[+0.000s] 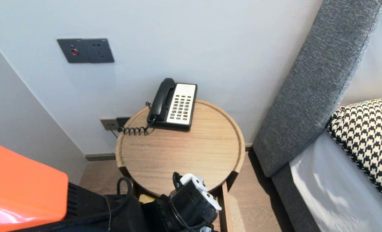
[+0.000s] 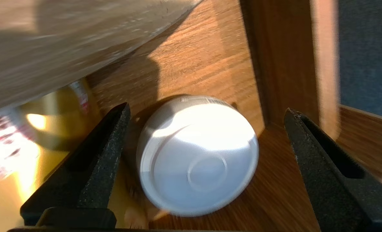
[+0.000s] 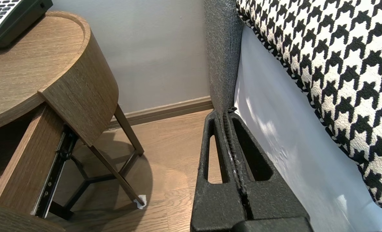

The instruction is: Put the remote controls on the table in the drawer one by one, then close the nightstand drawer

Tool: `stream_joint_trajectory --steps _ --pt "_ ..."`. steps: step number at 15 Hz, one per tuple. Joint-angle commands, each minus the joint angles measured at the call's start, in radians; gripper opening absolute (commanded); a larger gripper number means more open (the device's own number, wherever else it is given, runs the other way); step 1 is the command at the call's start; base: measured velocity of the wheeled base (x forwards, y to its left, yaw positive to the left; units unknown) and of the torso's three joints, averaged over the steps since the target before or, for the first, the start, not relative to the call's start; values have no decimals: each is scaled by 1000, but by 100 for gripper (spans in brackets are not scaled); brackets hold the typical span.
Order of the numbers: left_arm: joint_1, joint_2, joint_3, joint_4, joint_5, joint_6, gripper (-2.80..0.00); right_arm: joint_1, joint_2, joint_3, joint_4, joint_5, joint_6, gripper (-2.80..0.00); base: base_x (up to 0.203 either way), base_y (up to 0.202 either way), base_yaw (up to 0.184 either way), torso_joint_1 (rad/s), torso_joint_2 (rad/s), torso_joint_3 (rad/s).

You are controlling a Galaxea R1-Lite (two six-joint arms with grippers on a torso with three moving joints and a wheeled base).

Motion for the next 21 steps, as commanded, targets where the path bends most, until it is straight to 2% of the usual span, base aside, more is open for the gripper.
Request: stream_joint_trajectory --steps 1,4,5,9,13,14,16,17,19,21 --pt "-11 -83 -4 21 1 -4 0 0 1 26 -1 0 0 -280 0 0 0 0 0 0" --pt "-14 -186 -17 88 1 -6 0 0 1 26 -1 0 0 -280 0 0 0 0 0 0" --pt "-14 -231 -18 126 1 -7 -280 0 1 26 -1 0 0 -280 0 0 0 0 0 0" --pt "6 -427 -31 330 0 -7 -280 0 1 26 -1 0 0 -280 0 0 0 0 0 0" --pt "62 -561 -46 682 -17 -13 -280 0 1 26 -1 0 0 -280 0 0 0 0 0 0" --pt "64 -598 -34 732 -31 -13 -280 0 1 26 -1 0 0 -280 0 0 0 0 0 0" --pt "65 -659 -19 823 -136 -7 -280 0 1 26 -1 0 0 -280 0 0 0 0 0 0" --pt "65 -680 -16 912 -176 15 -280 0 1 26 -1 0 0 -280 0 0 0 0 0 0" --pt "64 -702 10 1084 -280 150 -280 0 1 26 -1 0 0 -280 0 0 0 0 0 0" --pt "63 -723 76 1136 -330 235 -280 0 1 26 -1 0 0 -280 0 0 0 0 0 0"
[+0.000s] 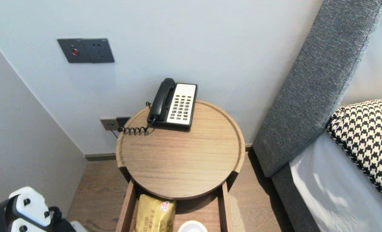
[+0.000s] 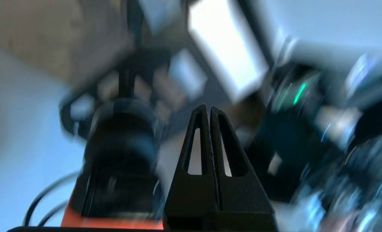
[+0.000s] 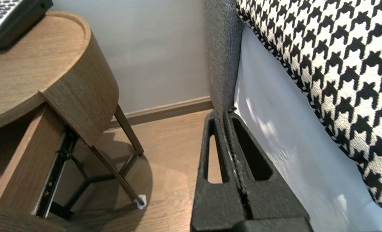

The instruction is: Close the nightstand drawer

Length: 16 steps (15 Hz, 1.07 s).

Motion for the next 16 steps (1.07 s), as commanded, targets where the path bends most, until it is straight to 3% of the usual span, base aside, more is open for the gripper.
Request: stream_joint_trajectory --steps 1,2,4,7,8,11,16 --pt "-1 -30 66 31 -16 82 -280 0 1 26 -1 0 0 -280 0 0 0 0 0 0" --pt "0 -24 104 18 -11 122 -280 0 1 26 -1 0 0 -280 0 0 0 0 0 0" --pt "-1 10 164 -82 22 143 -280 0 1 26 -1 0 0 -280 0 0 0 0 0 0" --pt "-1 115 303 -275 177 136 -280 0 1 26 -1 0 0 -280 0 0 0 0 0 0" --pt "-1 136 331 -354 196 134 -280 0 1 26 -1 0 0 -280 0 0 0 0 0 0" --pt "-1 199 344 -420 207 123 -280 0 1 26 -1 0 0 -280 0 0 0 0 0 0" --pt "-6 280 389 -634 261 49 -280 0 1 26 -1 0 0 -280 0 0 0 0 0 0"
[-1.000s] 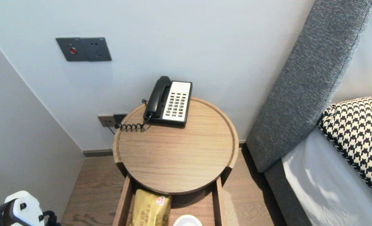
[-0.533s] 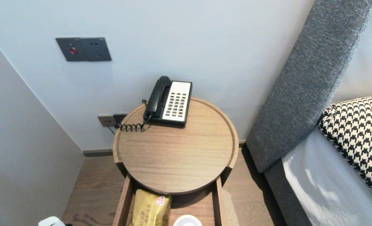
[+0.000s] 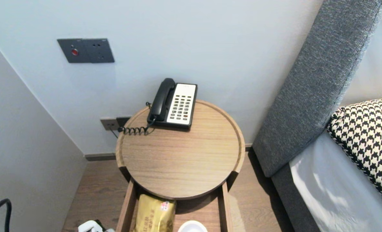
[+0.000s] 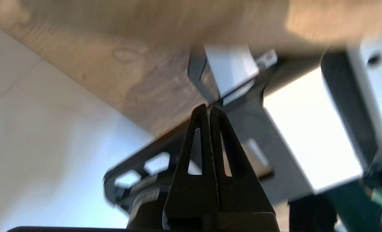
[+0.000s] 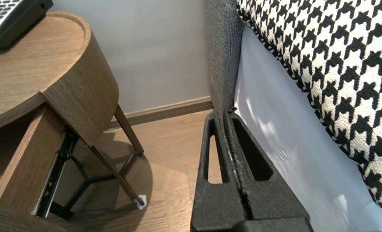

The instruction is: Close the nightstand drawer

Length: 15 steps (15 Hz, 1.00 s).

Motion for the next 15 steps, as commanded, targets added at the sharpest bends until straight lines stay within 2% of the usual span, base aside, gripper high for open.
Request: stream_joint_trajectory --steps 1,3,11,15 --pt "-1 54 6 -48 5 -43 -280 0 1 26 -1 0 0 -280 0 0 0 0 0 0" --pt "-2 76 -1 -81 6 -76 -280 0 1 26 -1 0 0 -280 0 0 0 0 0 0" --pt "0 122 -14 -190 11 -133 -280 0 1 26 -1 0 0 -280 0 0 0 0 0 0" --pt "8 163 -12 -271 15 -202 -280 0 1 26 -1 0 0 -280 0 0 0 0 0 0"
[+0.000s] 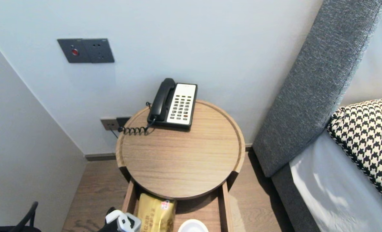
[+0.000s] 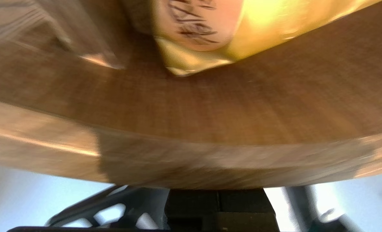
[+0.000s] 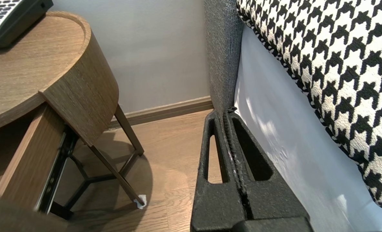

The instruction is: Close the nightstand drawer

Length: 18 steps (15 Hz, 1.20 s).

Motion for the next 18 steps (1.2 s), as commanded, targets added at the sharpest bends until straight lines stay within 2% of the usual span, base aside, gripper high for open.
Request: stream_joint_trajectory --steps 1,4,6,12,18 --pt "6 24 -1 -39 4 -44 -280 0 1 26 -1 0 0 -280 0 0 0 0 0 0" --pt "48 36 -13 -75 8 -63 -280 0 1 26 -1 0 0 -280 0 0 0 0 0 0" --pt "88 36 -27 -90 44 -73 -280 0 1 26 -1 0 0 -280 0 0 0 0 0 0" --pt "188 36 -116 -109 69 -63 -280 0 1 26 -1 0 0 -280 0 0 0 0 0 0" --pt "231 87 -230 -116 69 -72 -280 0 1 26 -1 0 0 -280 0 0 0 0 0 0"
